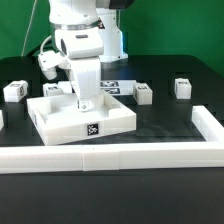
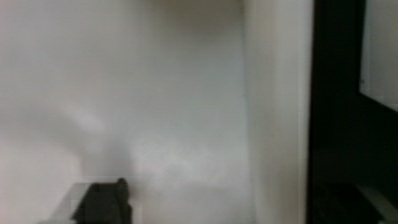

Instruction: Assemble one leg

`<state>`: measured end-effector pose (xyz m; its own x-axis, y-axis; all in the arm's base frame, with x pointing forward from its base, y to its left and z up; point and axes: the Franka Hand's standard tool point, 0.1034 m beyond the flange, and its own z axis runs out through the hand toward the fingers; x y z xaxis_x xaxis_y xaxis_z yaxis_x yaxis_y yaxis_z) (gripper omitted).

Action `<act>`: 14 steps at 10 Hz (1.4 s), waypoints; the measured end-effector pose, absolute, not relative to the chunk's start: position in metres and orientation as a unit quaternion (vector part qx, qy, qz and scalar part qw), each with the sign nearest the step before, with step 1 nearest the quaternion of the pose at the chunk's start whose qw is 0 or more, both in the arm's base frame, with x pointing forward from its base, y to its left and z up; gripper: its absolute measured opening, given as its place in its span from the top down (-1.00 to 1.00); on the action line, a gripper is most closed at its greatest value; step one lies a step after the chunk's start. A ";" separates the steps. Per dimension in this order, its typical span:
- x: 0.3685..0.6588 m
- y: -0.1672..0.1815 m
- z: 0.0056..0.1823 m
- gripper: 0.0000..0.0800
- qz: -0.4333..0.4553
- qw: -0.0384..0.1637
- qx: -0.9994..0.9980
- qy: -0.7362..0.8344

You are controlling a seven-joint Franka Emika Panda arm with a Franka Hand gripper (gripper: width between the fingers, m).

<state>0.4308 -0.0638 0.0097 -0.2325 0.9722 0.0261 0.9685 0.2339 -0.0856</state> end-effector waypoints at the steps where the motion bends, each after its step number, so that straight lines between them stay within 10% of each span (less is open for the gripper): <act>1: 0.430 -0.064 0.009 -0.07 0.026 0.037 -0.618 -0.785; 3: 0.430 -0.064 0.009 0.73 0.026 0.038 -0.618 -0.785; 10: 0.433 -0.062 0.010 0.85 0.022 0.032 -0.625 -0.779; 14: 0.453 0.005 0.012 0.85 0.007 0.032 -0.673 -0.739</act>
Offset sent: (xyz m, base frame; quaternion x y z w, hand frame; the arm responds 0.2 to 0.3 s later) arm 0.0000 0.0000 0.0000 0.0000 0.0000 0.0000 1.0000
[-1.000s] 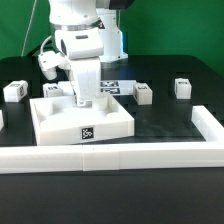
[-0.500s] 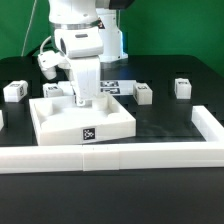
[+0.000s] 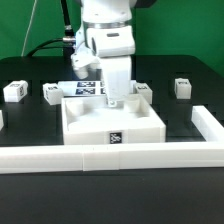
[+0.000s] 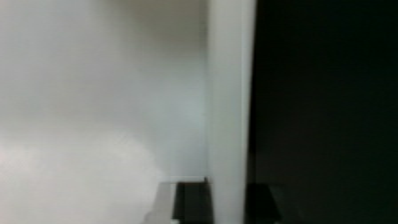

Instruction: Assemble one leg

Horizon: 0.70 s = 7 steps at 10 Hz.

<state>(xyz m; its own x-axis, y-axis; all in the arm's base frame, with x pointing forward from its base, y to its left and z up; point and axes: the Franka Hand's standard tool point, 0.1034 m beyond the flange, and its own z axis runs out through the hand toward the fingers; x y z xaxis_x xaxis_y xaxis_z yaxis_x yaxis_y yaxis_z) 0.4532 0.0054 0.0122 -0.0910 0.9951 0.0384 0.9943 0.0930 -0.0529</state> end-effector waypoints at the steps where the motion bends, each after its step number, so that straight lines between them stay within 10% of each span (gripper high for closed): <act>1: 0.461 0.020 0.011 0.85 0.003 0.031 -0.680 -0.732; 7: 0.502 0.078 0.010 0.85 -0.016 0.023 -0.712 -0.701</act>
Offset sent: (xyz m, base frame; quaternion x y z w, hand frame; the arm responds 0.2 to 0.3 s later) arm 0.0409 0.0447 -0.0034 -0.0014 -0.0043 0.0310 0.9995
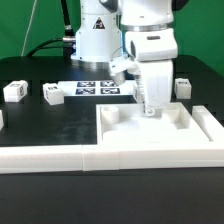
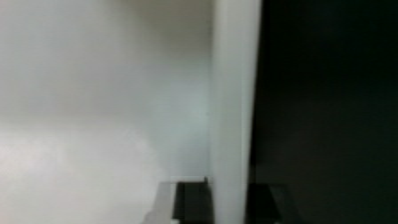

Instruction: Assemble one leg

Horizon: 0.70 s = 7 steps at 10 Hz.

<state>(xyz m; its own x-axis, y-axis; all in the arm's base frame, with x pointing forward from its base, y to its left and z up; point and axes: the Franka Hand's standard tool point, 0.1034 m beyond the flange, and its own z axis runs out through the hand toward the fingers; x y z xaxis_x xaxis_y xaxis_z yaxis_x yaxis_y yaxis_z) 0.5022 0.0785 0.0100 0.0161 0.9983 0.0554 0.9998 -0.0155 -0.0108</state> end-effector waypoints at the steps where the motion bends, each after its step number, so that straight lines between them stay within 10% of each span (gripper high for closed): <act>1: 0.502 0.083 0.010 0.85 -0.014 0.025 -0.716 -0.697; 7: 0.503 0.088 0.011 0.64 -0.007 0.029 -0.724 -0.689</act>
Offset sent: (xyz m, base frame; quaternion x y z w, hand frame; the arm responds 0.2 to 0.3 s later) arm 0.0115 0.0170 0.0089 0.0063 0.0003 0.0161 0.9999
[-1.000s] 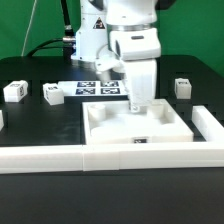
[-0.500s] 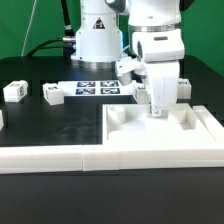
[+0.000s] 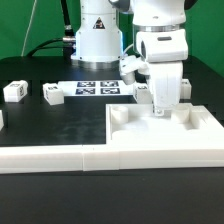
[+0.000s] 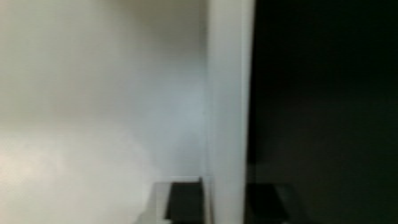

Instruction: Assemble one leg

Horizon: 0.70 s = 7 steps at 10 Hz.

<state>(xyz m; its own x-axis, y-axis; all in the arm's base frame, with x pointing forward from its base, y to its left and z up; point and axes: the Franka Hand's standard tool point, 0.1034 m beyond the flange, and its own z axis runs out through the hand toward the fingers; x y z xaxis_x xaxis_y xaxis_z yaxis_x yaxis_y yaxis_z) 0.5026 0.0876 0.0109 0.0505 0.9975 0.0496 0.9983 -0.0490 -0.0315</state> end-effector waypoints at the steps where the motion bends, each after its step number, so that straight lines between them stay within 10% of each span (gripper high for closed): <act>1: 0.503 0.087 0.011 0.64 -0.007 0.028 -0.724 -0.689; 3: 0.503 0.087 0.011 -0.15 -0.007 0.028 -0.724 -0.689; 7: 0.503 0.087 0.011 -0.59 -0.007 0.028 -0.725 -0.688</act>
Offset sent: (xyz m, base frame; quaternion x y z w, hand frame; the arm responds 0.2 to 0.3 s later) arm 0.0000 0.0000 0.0000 0.0000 0.0000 0.0000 1.0000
